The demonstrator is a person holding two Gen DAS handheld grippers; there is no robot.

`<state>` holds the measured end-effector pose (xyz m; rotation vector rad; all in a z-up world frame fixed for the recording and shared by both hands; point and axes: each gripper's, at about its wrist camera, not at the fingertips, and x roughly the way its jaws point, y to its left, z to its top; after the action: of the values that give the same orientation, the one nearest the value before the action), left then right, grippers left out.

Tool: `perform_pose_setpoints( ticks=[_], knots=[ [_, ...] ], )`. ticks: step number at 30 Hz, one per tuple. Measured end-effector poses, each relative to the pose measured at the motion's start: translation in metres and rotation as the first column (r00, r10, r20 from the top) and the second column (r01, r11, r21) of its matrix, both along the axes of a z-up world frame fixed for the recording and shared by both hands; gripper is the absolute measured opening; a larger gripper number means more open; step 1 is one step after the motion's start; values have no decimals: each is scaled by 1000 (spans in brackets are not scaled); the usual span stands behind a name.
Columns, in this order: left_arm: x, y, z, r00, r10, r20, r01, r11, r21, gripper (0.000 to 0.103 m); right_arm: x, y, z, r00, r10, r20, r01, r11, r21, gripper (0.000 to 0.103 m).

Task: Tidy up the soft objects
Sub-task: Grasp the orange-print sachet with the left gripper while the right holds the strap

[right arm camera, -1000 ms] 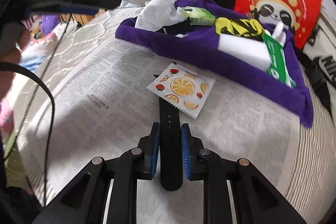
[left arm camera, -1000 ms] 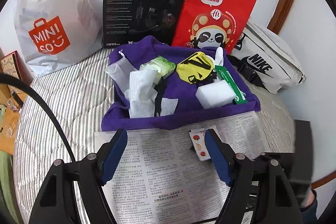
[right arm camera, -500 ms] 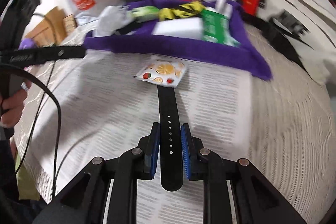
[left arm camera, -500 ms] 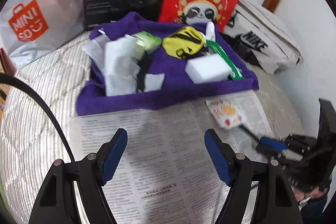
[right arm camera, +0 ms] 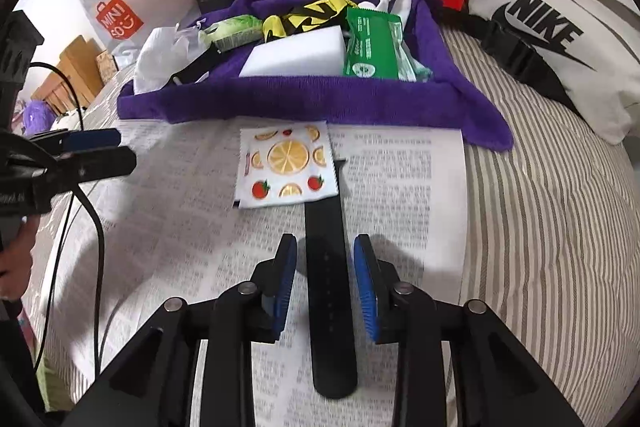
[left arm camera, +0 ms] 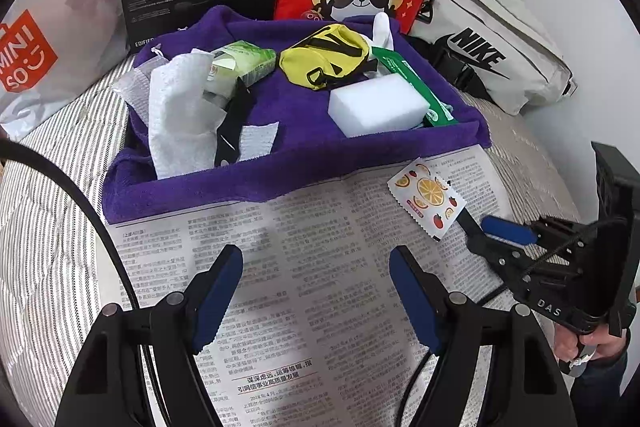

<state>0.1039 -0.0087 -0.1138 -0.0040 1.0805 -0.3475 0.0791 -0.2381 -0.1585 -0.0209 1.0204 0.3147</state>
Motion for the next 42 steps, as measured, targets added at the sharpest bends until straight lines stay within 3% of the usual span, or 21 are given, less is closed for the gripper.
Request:
perform_pose_setpoints(
  ticks=[3,6,13,19,24,32,36,42],
  knots=[
    [1,-3,-1,1000,-4,-5,4,1000,6,74,0,4,-1,1000,13,28,-12,999,-48,21],
    [2,-7,-2,1000,-17,-5,17,1000,6,74,-3,-8,0,1000,6,-3,-6,1000,4,20],
    [8,-34,-4,994,-111,3,111,994,0,74,-22,-45,3,998,-63,-20,63,998,2,20],
    [12,-60,-10,985,-172,-11,173,985,7,75,-23,-42,0,999,-17,-32,19,999,50,20],
    [15,-50,-10,990,-141,-14,141,990,12,74,-14,-12,2,997,80,-22,-78,992,95,20],
    [12,6,-1,999,-43,-1,43,999,17,74,-3,45,0,977,215,-18,-211,970,122,20],
    [10,21,-2,1000,-25,-5,25,1000,2,74,-8,46,1,974,223,-29,-218,968,123,20],
    [15,1,-9,997,-79,-24,78,997,-21,75,-28,26,1,976,213,-53,-205,971,121,20]
  ],
)
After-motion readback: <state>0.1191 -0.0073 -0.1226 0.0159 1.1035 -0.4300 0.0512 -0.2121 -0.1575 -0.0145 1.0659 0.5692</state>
